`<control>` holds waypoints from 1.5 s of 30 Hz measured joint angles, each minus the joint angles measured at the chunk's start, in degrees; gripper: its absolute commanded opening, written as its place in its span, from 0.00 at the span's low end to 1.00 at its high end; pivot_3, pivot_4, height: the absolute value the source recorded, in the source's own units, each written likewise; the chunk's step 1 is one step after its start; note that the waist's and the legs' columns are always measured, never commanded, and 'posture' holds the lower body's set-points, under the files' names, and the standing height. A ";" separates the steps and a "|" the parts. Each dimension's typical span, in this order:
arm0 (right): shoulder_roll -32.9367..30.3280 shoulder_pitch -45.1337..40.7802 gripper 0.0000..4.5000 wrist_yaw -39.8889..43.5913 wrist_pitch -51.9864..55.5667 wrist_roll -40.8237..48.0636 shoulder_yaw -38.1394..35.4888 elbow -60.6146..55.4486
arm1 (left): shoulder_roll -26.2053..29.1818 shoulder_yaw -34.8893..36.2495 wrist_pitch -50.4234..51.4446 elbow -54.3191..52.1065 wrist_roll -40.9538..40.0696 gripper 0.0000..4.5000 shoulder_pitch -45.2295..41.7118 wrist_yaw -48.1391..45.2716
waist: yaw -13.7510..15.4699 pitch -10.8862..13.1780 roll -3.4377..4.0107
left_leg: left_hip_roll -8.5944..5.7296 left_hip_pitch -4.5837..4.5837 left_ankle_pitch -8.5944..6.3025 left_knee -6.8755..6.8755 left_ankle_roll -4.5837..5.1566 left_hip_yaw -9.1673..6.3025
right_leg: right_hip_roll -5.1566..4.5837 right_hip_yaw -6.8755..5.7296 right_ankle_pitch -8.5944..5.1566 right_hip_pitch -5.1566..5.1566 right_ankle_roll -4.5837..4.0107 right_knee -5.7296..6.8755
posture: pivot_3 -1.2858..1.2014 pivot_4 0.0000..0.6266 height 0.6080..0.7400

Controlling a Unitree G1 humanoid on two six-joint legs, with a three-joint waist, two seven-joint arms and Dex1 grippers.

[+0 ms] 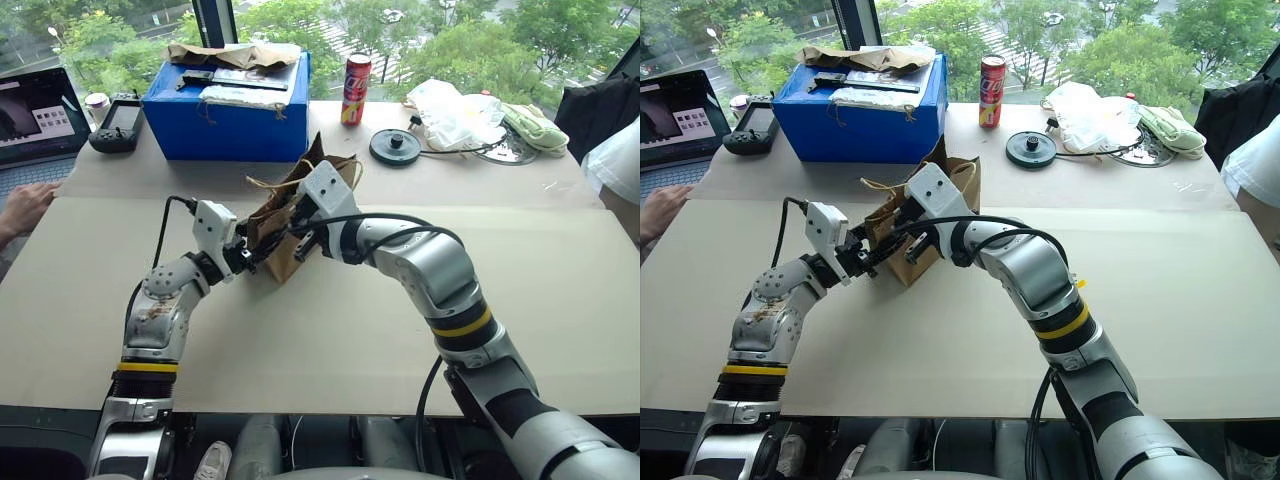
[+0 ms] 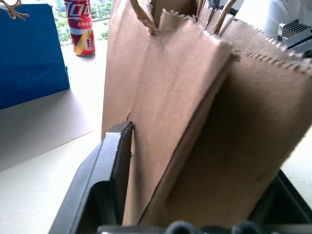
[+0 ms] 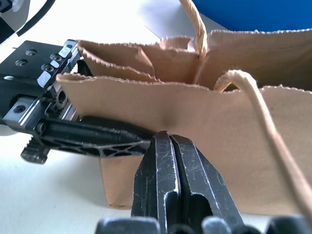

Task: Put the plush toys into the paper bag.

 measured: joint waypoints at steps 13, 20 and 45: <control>-0.23 0.01 0.00 0.12 0.06 -0.03 0.00 -0.01 | -0.04 0.00 -0.21 -0.02 0.69 0.01 0.43 1.19 | 0.00 0.00 0.00 | 0.00 0.00 0.00 0.00 0.00 0.00 | 0.00 0.00 0.00 0.00 0.00 0.00 | 0.52 0.24 0.99; -1.61 0.99 0.00 0.39 0.06 0.05 -0.32 -1.49 | -0.43 0.01 -0.35 0.03 0.25 0.01 0.42 0.24 | 0.03 0.00 0.00 | -0.01 0.00 0.00 0.00 0.00 0.00 | -0.01 -0.01 0.00 0.01 0.00 -0.02 | 0.52 0.24 0.99; -34.82 18.74 0.00 29.78 -9.62 19.24 -30.78 -7.98 | 12.63 -0.33 7.36 -4.13 -11.62 0.01 -4.22 -25.02 | 0.16 0.01 -0.01 | -0.01 0.05 -0.02 0.00 0.03 0.00 | 0.08 0.07 0.01 0.12 0.05 -0.21 | 0.52 0.24 0.99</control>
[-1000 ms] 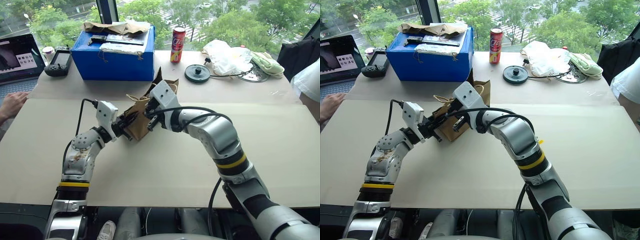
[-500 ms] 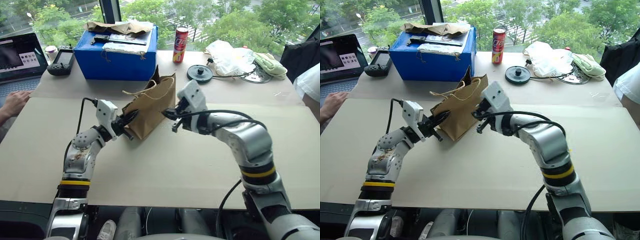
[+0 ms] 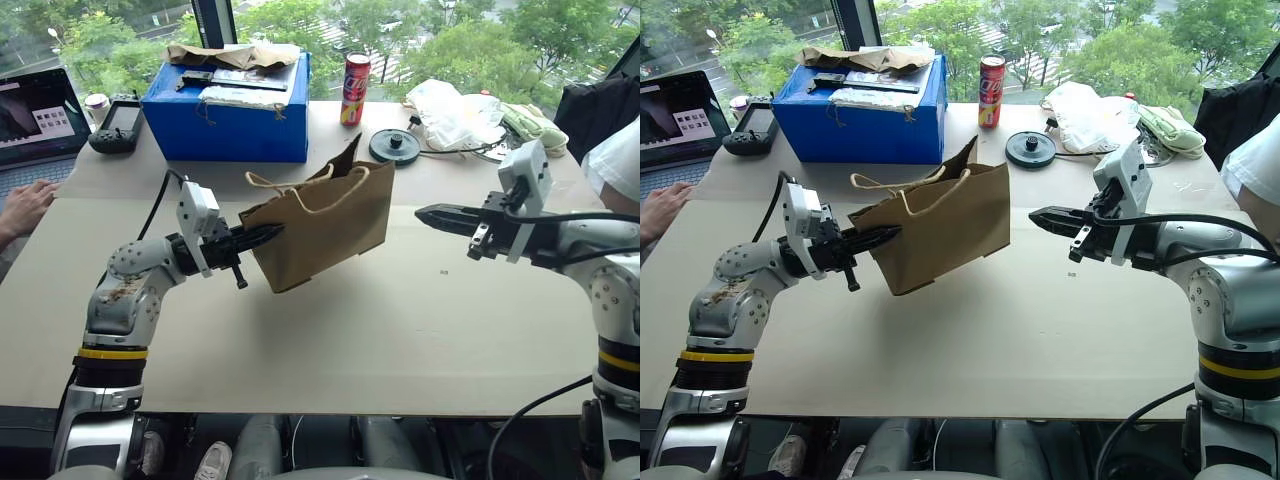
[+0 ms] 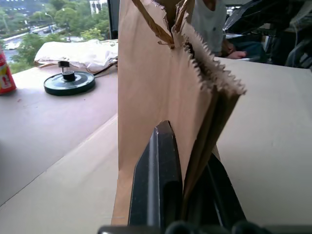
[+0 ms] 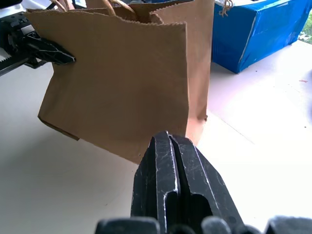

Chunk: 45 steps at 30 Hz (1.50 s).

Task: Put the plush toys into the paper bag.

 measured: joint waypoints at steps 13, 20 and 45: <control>-11.06 4.53 0.00 9.86 -1.73 2.02 -0.15 0.82 | -1.00 -9.95 -16.89 14.41 7.96 0.01 -3.83 -19.37 | 0.74 0.01 0.02 | -0.02 -0.01 -0.02 0.05 0.03 0.02 | 0.04 0.04 0.00 0.00 0.00 -0.04 | 0.52 0.24 0.99; -11.06 4.57 0.00 10.09 -1.77 2.02 1.23 0.20 | -2.23 -10.27 -21.13 17.97 10.02 0.16 -4.45 -19.69 | 1.07 0.01 0.02 | -0.01 -0.02 -0.02 0.10 0.03 0.00 | -0.02 0.04 0.00 0.02 0.01 -0.02 | 0.52 0.24 0.99; -12.06 5.29 0.00 13.39 -6.99 1.81 3.56 1.37 | 19.79 5.59 24.29 -4.25 -13.07 0.93 -7.68 -14.56 | 0.59 0.04 0.05 | 0.02 0.03 -0.03 0.11 0.05 -0.01 | 0.03 0.04 -0.04 0.02 0.07 0.06 | 0.52 0.24 0.99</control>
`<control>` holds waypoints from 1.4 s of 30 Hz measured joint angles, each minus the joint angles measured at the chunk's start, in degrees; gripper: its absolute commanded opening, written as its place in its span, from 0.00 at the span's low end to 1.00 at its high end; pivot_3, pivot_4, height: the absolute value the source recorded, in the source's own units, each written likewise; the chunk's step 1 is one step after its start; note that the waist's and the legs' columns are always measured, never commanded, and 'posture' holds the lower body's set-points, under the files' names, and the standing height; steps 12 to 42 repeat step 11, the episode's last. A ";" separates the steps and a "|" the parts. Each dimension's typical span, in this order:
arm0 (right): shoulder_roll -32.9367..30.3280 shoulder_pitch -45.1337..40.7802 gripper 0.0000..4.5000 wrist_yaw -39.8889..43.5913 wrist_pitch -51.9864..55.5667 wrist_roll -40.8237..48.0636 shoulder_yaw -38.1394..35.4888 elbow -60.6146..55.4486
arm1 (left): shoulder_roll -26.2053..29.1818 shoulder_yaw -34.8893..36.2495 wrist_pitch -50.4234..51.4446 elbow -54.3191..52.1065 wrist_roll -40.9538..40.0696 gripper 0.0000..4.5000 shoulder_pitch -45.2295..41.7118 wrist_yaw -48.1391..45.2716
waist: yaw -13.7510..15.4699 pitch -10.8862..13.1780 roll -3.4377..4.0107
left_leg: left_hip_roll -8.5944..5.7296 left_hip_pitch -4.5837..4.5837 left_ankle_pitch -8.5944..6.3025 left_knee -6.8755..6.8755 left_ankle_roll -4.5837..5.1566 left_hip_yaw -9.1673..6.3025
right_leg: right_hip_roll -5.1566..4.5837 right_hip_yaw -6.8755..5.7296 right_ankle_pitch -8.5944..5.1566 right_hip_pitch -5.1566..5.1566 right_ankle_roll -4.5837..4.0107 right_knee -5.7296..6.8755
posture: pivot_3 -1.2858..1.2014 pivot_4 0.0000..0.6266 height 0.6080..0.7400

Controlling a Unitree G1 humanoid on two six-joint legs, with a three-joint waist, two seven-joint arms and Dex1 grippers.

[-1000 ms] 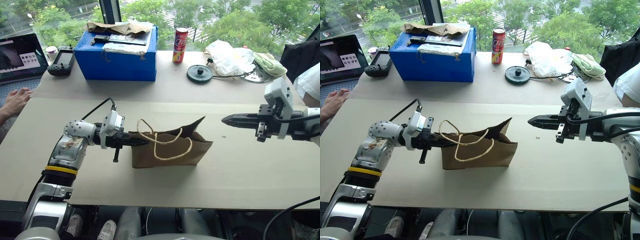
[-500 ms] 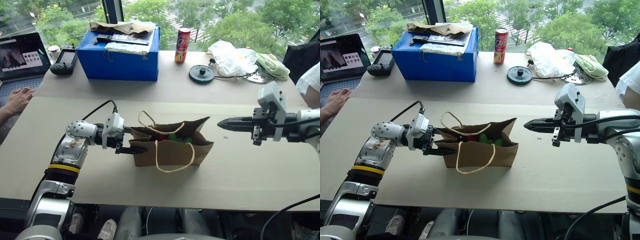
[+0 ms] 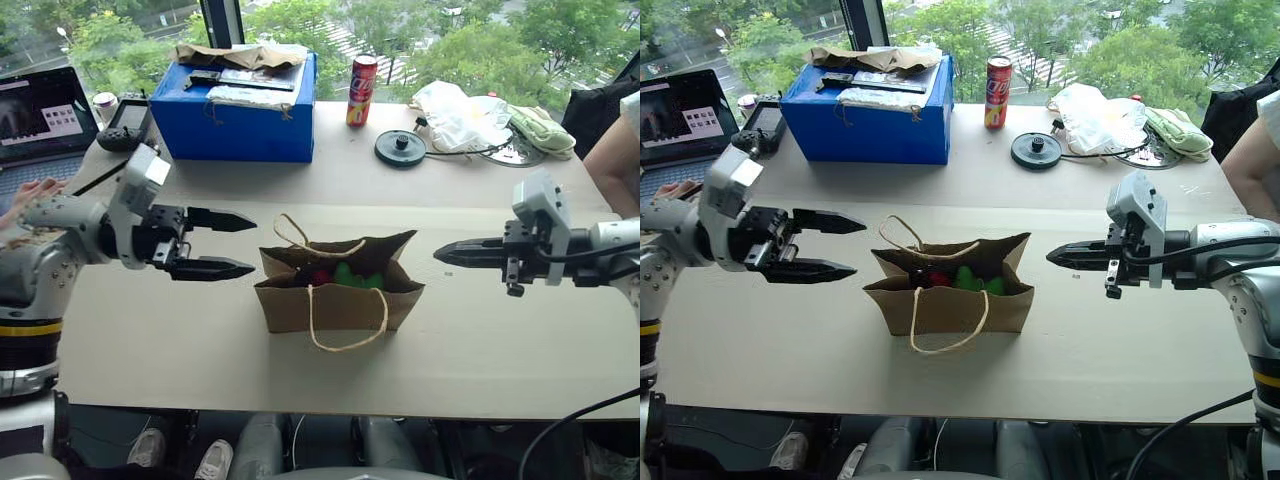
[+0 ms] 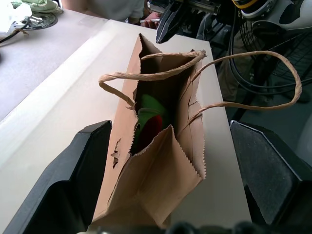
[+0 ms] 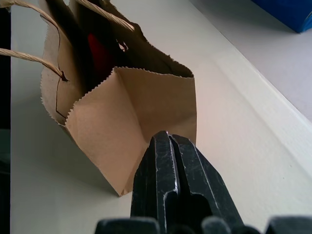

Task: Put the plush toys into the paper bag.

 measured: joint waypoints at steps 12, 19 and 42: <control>-0.01 0.61 0.00 1.95 -1.18 1.51 -1.57 -0.61 | 0.88 2.63 2.55 2.28 -1.80 0.93 -0.83 1.83 | 0.25 0.00 0.00 | -0.04 0.00 0.00 0.00 0.00 0.04 | 0.02 0.01 0.00 -0.02 -0.01 0.00 | 0.52 0.24 0.99; -0.01 0.61 0.00 1.95 -1.18 1.51 -1.57 -0.61 | 0.88 2.63 2.55 2.28 -1.80 0.93 -0.83 1.83 | 0.25 0.00 0.00 | -0.04 0.00 0.00 0.00 0.00 0.04 | 0.02 0.01 0.00 -0.02 -0.01 0.00 | 0.52 0.24 0.99; -0.01 0.61 0.00 1.95 -1.18 1.51 -1.57 -0.61 | 0.88 2.63 2.55 2.28 -1.80 0.93 -0.83 1.83 | 0.25 0.00 0.00 | -0.04 0.00 0.00 0.00 0.00 0.04 | 0.02 0.01 0.00 -0.02 -0.01 0.00 | 0.52 0.24 0.99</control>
